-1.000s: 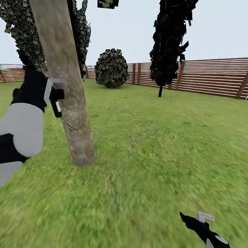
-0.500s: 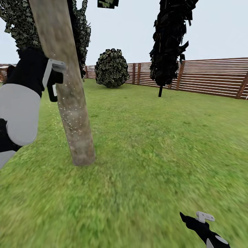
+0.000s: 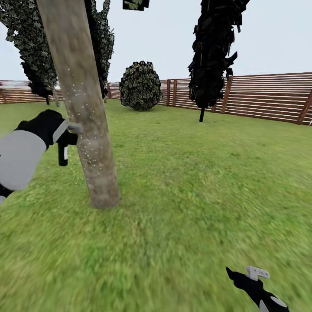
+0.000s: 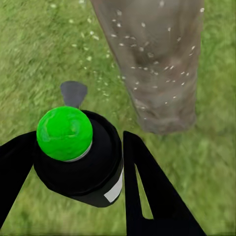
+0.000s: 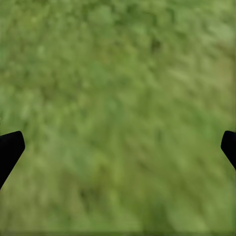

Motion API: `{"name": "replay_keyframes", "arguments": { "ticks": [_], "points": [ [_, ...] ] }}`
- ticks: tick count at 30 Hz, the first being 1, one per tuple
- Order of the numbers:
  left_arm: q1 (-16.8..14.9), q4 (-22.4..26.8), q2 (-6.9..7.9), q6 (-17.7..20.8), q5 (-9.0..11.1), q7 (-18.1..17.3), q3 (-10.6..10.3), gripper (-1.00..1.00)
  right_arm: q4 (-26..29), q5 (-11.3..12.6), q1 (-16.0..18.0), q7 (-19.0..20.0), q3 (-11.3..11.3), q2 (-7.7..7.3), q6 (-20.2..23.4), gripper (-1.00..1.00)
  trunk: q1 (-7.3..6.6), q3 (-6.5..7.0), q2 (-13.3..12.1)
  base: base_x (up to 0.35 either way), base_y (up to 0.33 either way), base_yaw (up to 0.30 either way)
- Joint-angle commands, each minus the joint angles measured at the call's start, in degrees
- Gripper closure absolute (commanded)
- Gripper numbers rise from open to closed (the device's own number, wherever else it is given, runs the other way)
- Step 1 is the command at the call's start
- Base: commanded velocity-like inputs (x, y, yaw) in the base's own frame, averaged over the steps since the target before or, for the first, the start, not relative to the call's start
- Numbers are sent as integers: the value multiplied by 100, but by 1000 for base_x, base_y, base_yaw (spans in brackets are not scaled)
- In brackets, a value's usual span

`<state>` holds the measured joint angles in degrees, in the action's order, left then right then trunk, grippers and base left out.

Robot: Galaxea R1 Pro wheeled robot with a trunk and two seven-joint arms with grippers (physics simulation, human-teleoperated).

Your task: In the garden, pick up the pesticide atomizer on the floor and spray pesticide onto both trees until each tree trunk is fully covered.

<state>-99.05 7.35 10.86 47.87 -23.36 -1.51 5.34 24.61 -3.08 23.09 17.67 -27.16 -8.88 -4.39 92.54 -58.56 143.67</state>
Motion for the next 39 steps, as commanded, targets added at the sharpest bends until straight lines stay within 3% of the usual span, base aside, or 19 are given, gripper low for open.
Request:
{"name": "replay_keyframes", "arguments": {
  "ticks": [1,4,6,10,11,15,20,23,26,28,33,39],
  "points": [
    [185,-337,38,-432,4,7,-6,100,-4,-5,2,0,0,0,0,-100,-1,1,1,0,0,0],
    [543,-551,46,-806,13,10,0,100,-6,-8,3,0,0,0,0,-100,-1,1,1,0,0,0],
    [1091,-595,47,-1237,31,11,2,100,-8,-8,3,0,0,2,0,-100,-1,1,1,0,0,0],
    [1866,-611,39,-1925,57,12,21,100,-14,-9,3,0,8,5,0,-100,-1,1,1,0,0,0],
    [2191,-612,24,-2213,61,16,111,100,-14,-9,3,0,2,2,0,-100,-1,1,1,0,0,0],
    [2685,-607,6,-2385,63,18,222,100,-15,-9,3,0,3,2,0,-100,-1,1,1,0,0,0],
    [3382,-595,4,-3482,67,46,380,100,-7,-9,3,0,2,0,0,-100,-1,1,1,0,0,0],
    [3537,-598,3,-4114,336,53,767,100,5,-9,1,0,0,0,0,-100,-1,1,1,0,0,0],
    [3686,-603,15,-4778,672,54,887,100,8,-9,2,0,0,0,0,-100,-1,1,1,0,0,0],
    [3774,-603,24,-5019,803,54,905,100,9,-9,2,0,0,0,0,-100,-1,1,1,0,0,0],
    [3962,-609,29,-5231,1236,36,909,100,10,-9,3,7,5,0,0,-100,-1,1,1,0,0,0],
    [4075,-587,-29,-5250,1320,45,900,100,9,-17,3,31,22,14,7,-100,-1,-3,1,97,0,49]
  ]
}}
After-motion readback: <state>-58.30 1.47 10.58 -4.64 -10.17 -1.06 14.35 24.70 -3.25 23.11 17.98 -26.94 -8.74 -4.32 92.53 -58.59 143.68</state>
